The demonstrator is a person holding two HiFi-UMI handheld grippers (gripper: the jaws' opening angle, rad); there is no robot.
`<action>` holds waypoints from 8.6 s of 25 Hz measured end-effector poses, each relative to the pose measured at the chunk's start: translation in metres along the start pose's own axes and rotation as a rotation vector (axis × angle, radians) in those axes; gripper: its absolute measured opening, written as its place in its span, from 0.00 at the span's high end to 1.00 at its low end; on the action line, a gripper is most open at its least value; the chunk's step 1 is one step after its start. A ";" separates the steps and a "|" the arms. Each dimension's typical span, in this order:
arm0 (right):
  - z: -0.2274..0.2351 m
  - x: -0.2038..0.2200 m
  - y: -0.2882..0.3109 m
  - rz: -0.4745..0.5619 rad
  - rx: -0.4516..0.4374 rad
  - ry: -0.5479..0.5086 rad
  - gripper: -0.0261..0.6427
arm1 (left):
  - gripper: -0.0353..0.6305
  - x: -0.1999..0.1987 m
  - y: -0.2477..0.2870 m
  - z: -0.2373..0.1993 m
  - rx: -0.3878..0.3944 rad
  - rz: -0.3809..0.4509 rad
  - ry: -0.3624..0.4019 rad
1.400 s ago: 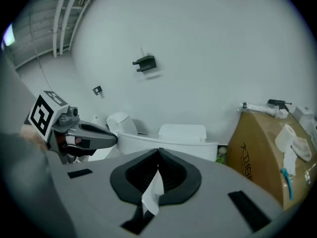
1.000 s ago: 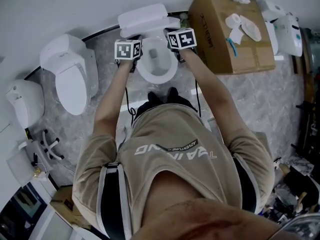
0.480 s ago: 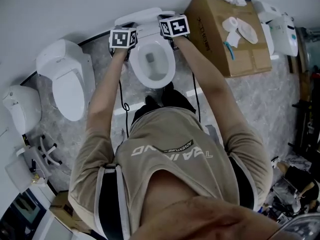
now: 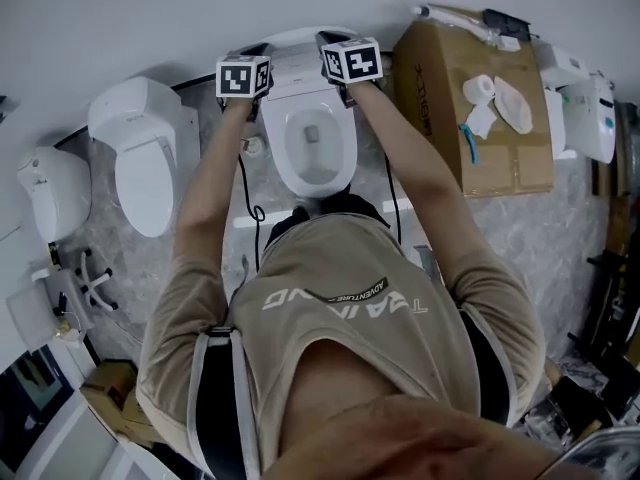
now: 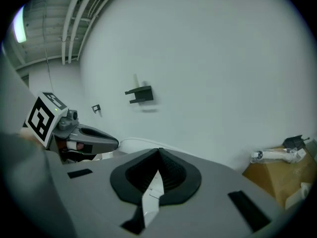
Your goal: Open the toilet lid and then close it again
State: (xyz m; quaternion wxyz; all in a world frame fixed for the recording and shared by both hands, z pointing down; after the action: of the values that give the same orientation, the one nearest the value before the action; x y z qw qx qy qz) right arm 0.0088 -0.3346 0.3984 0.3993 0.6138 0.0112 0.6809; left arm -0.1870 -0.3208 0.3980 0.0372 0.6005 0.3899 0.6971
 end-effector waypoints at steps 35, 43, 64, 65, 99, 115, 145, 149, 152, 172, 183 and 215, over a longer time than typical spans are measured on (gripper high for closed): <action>0.048 -0.092 0.112 -0.051 0.026 -0.033 0.94 | 0.94 -0.067 0.097 -0.104 0.037 0.070 -0.057; 0.051 -0.105 0.114 -0.089 0.012 -0.055 0.94 | 0.94 -0.075 0.111 -0.110 0.047 0.069 -0.023; 0.054 -0.126 0.163 -0.313 -0.100 -0.104 0.94 | 0.94 -0.069 0.092 -0.091 0.047 0.051 -0.002; 0.052 -0.124 0.159 -0.311 -0.105 -0.103 0.94 | 0.94 -0.068 0.089 -0.088 0.044 0.050 0.001; -0.022 0.027 0.000 -0.177 -0.153 -0.053 0.94 | 0.94 0.042 -0.036 0.035 0.042 -0.097 -0.026; -0.052 0.160 -0.068 -0.341 0.022 0.101 0.94 | 0.94 0.150 -0.069 0.092 0.273 -0.269 -0.048; -0.055 0.369 -0.063 -0.758 -0.084 0.212 0.94 | 0.94 0.334 -0.031 0.166 0.163 -0.678 -0.339; -0.055 0.395 -0.056 -0.798 -0.044 0.260 0.94 | 0.94 0.364 -0.015 0.166 0.169 -0.707 -0.380; -0.053 0.417 -0.051 -0.834 -0.018 0.297 0.94 | 0.94 0.386 -0.005 0.169 0.186 -0.743 -0.392; -0.033 0.528 -0.018 -0.871 0.048 0.401 0.94 | 0.94 0.486 0.045 0.187 0.154 -0.806 -0.381; -0.028 0.557 -0.010 -0.888 0.044 0.392 0.94 | 0.94 0.511 0.061 0.193 0.148 -0.824 -0.381; -0.053 0.443 -0.048 -0.774 -0.039 0.177 0.94 | 0.94 0.416 -0.012 0.168 0.099 -0.661 -0.409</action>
State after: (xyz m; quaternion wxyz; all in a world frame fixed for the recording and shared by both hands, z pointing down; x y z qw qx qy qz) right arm 0.0217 -0.0300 0.7272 0.6356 0.4954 0.2633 0.5304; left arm -0.1616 -0.0125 0.7231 0.3076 0.5702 0.5800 0.4939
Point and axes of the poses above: the fingertips, and each gripper's own axes: y forward along the fingers, z to its right, x out of its underside, the point moved 9 cm from there along -y, backward along the fingers, and after that the axes turned 4 degrees about y, right-handed, at the moved point
